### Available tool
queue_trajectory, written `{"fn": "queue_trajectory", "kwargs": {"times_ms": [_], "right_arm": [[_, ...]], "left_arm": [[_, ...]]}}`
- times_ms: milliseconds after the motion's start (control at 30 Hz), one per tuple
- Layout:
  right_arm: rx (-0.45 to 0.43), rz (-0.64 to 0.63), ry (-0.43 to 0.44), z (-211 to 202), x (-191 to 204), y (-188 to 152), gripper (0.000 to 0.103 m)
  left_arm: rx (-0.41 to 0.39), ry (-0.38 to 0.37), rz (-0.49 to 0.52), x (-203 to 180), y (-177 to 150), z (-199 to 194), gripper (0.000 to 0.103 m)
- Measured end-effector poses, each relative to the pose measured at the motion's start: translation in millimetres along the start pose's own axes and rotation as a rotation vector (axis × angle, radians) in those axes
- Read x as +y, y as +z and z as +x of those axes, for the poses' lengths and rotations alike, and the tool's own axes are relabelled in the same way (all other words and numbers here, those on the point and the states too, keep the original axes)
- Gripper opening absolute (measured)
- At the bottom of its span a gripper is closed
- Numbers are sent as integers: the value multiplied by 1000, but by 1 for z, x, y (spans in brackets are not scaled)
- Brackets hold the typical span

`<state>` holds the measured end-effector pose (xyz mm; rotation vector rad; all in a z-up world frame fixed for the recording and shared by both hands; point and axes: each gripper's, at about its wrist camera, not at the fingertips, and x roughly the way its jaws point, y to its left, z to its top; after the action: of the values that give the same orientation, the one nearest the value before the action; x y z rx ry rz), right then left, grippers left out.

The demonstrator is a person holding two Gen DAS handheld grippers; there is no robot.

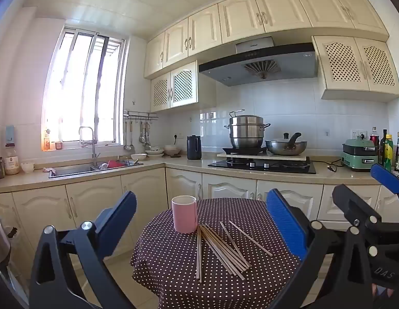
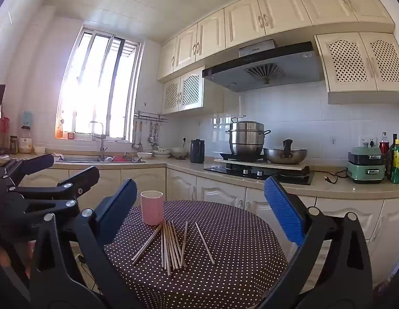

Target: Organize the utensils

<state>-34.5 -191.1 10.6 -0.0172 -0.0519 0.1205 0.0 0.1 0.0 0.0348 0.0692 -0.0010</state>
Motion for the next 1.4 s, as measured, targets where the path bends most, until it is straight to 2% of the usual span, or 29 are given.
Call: {"fn": "queue_trajectory", "kwargs": {"times_ms": [1400], "right_arm": [[0, 0, 4, -2, 5, -7, 97]], "left_arm": [[-8, 3, 1, 3, 7, -5, 99]]}}
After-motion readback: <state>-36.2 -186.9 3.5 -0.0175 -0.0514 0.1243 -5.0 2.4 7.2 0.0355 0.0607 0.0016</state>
